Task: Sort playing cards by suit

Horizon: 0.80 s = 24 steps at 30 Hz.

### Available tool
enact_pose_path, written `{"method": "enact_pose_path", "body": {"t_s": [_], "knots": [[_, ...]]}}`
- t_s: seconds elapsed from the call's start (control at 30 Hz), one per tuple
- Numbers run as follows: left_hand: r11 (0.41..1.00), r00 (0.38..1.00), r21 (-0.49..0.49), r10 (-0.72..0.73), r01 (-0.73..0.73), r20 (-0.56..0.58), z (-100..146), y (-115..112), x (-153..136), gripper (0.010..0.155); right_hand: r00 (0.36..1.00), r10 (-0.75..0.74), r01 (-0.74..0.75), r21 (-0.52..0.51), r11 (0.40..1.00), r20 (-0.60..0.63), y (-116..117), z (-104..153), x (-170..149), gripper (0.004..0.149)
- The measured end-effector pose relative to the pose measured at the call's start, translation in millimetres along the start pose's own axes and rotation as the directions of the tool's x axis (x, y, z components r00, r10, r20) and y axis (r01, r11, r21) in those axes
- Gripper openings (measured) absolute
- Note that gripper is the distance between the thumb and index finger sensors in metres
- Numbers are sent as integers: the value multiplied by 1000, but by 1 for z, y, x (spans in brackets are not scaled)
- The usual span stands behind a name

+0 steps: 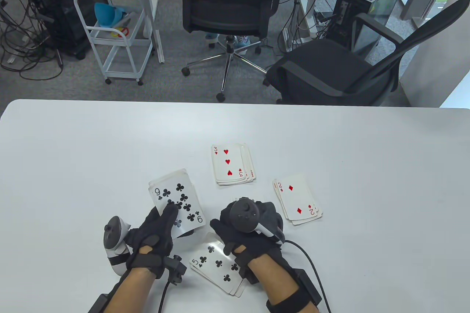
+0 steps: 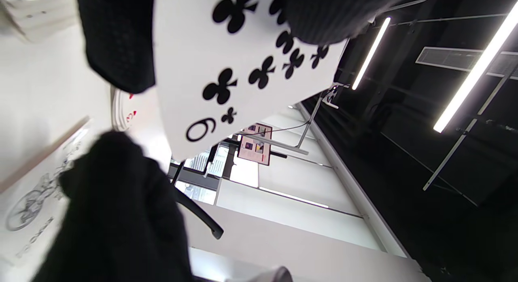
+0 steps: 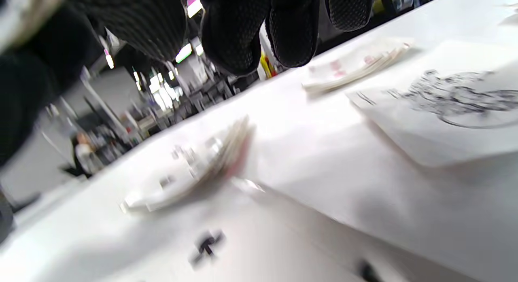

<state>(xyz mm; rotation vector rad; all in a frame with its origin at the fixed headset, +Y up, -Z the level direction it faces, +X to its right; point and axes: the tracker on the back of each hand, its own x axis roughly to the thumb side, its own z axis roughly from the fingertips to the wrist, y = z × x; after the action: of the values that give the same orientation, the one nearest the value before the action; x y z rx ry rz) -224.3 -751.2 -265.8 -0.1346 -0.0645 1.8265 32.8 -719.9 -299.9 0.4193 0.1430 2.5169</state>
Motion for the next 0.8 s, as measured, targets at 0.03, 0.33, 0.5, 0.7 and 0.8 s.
{"method": "enact_pose_path", "body": {"t_s": [0.03,0.33,0.5,0.7,0.8], "knots": [[1000,1000,-6,-11,11,-2,0,-1,0,53,999,-38,39,-43,998,6,-3,1,0,45],[989,992,-97,-115,109,-60,-2,-15,-11,50,944,-277,318,-276,907,179,-18,13,4,49],[980,985,-129,-161,152,-67,-3,-20,-15,49,953,-251,291,-280,915,170,-14,13,6,53],[977,984,-148,-166,155,-71,-3,-20,-15,49,960,-222,267,-316,910,171,-16,14,6,45],[977,983,-150,-164,151,-77,-3,-20,-16,49,956,-230,278,-319,906,179,-16,14,7,43]]}}
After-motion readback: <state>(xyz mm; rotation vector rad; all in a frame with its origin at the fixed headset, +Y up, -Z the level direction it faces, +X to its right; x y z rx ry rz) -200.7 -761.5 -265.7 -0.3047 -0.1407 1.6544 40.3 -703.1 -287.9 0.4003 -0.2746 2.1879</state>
